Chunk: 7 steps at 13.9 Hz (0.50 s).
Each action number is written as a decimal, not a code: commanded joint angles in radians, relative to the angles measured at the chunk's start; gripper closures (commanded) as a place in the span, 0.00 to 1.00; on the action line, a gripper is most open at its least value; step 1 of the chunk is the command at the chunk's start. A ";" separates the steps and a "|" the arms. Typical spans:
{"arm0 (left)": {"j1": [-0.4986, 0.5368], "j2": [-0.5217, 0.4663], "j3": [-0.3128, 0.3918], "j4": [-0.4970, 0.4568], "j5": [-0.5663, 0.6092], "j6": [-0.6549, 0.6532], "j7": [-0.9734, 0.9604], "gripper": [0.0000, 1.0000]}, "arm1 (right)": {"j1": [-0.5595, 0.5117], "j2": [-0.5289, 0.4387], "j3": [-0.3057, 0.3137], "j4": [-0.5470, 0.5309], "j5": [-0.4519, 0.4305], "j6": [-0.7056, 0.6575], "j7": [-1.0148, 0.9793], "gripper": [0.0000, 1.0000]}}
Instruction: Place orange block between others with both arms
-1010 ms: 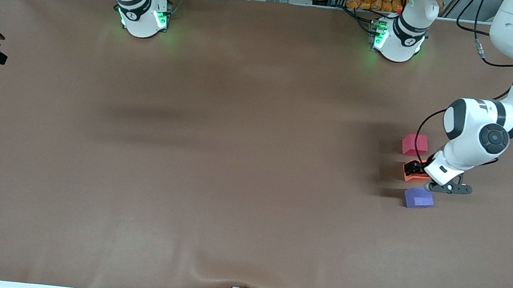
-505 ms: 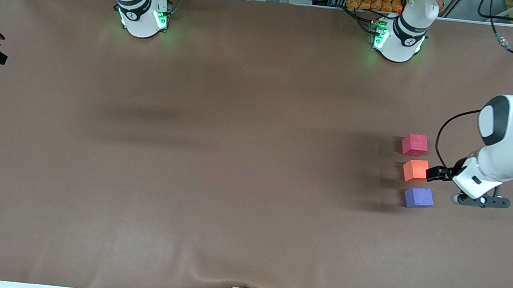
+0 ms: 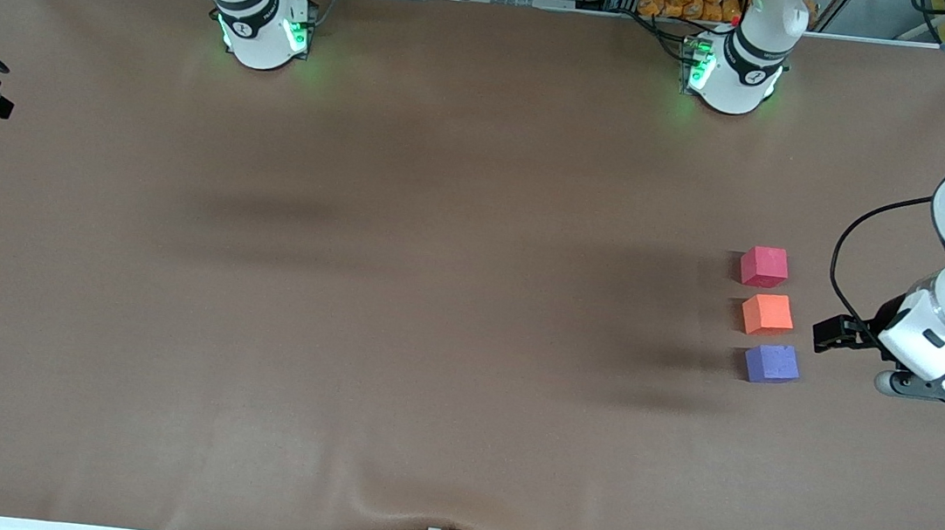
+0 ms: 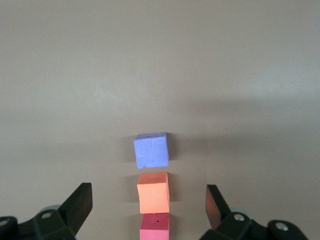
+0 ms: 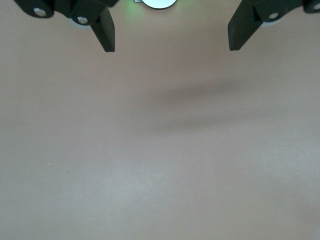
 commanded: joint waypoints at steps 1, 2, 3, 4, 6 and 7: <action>0.004 -0.035 -0.016 0.081 0.009 -0.103 0.007 0.00 | -0.024 -0.007 0.020 0.003 -0.010 -0.009 -0.010 0.00; -0.017 -0.067 -0.010 0.083 0.007 -0.121 0.007 0.00 | -0.024 -0.007 0.020 0.003 -0.010 -0.009 -0.010 0.00; -0.051 -0.105 0.009 0.082 0.007 -0.149 0.007 0.00 | -0.024 -0.007 0.020 0.003 -0.010 -0.009 -0.010 0.00; -0.077 -0.134 0.035 0.083 0.007 -0.179 0.007 0.00 | -0.024 -0.007 0.020 0.003 -0.010 -0.009 -0.010 0.00; -0.108 -0.185 0.059 0.080 0.007 -0.219 0.007 0.00 | -0.024 -0.007 0.020 0.003 -0.010 -0.009 -0.010 0.00; -0.108 -0.208 0.060 0.080 0.007 -0.244 0.009 0.00 | -0.024 -0.007 0.020 0.003 -0.010 -0.009 -0.010 0.00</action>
